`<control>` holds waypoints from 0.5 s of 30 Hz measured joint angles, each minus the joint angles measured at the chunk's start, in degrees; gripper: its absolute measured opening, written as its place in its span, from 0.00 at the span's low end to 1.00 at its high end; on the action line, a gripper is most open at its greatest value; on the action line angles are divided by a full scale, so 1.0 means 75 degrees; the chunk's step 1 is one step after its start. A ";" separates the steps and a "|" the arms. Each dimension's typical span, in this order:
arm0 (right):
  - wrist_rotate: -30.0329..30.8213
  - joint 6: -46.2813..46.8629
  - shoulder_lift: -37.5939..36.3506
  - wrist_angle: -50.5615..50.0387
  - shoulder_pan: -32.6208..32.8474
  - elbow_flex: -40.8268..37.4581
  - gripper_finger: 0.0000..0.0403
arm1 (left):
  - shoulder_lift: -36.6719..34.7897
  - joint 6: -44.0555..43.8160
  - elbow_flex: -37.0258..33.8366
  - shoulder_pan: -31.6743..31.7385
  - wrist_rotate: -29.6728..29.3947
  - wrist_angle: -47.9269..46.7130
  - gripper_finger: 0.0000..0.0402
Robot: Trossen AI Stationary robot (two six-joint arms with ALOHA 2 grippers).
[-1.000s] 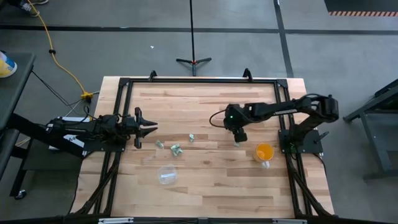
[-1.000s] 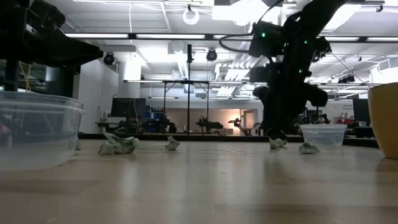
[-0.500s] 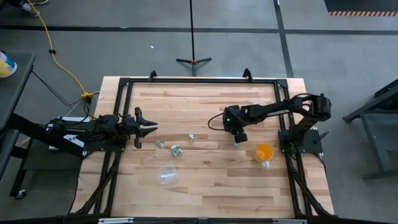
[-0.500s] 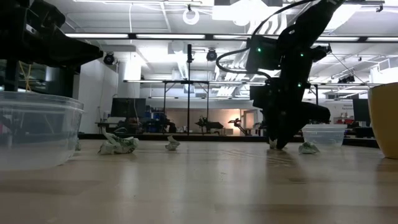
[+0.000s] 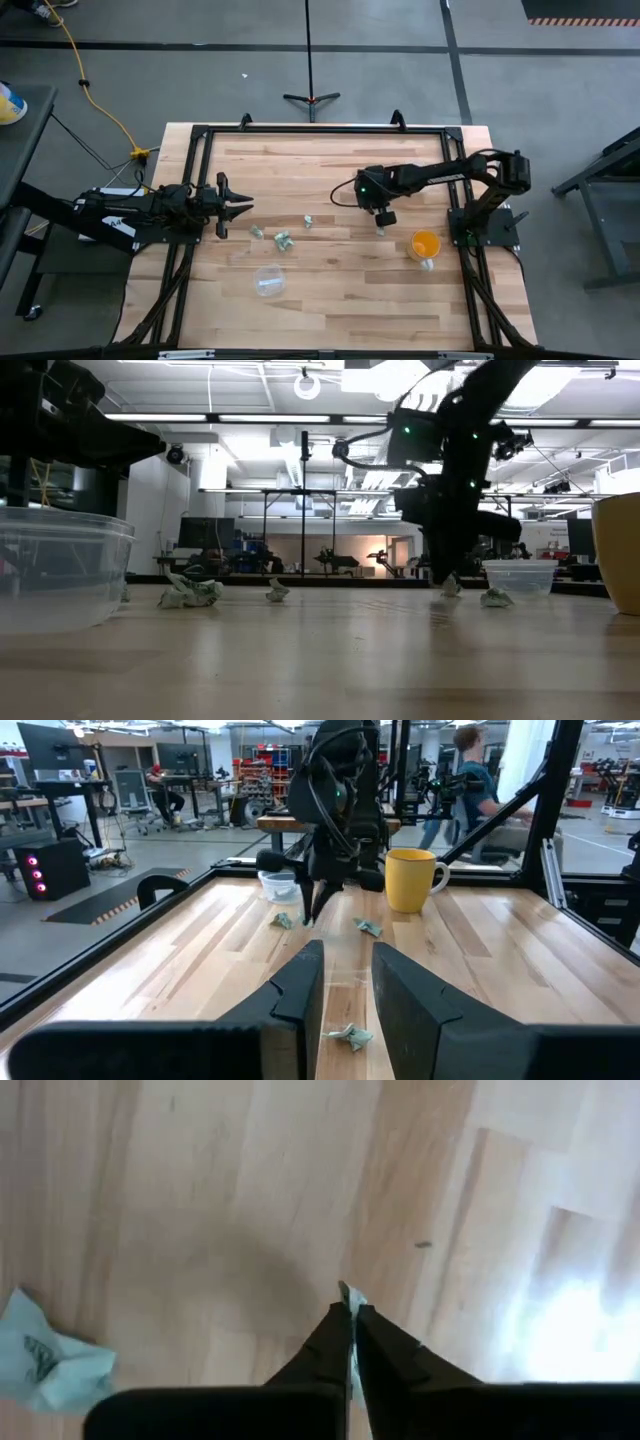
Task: Pick and place Stevia / Truvia into bins
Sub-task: Put the stevia packet into the circular container
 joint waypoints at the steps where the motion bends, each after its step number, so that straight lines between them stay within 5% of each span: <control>1: 0.0223 0.0039 0.0000 -0.0258 0.0004 0.0157 0.03 | 0.0001 0.0000 0.0001 0.0002 0.0000 -0.0001 0.30; 8: 0.2132 0.0719 0.0000 -0.2753 -0.0293 0.1107 0.01 | -0.0001 0.0000 0.0000 0.0001 -0.0012 0.0000 0.30; 15: 0.2459 0.2024 -0.0003 -0.4357 -0.1143 0.1184 0.04 | -0.0002 0.0000 0.0000 0.0001 -0.0035 0.0003 0.30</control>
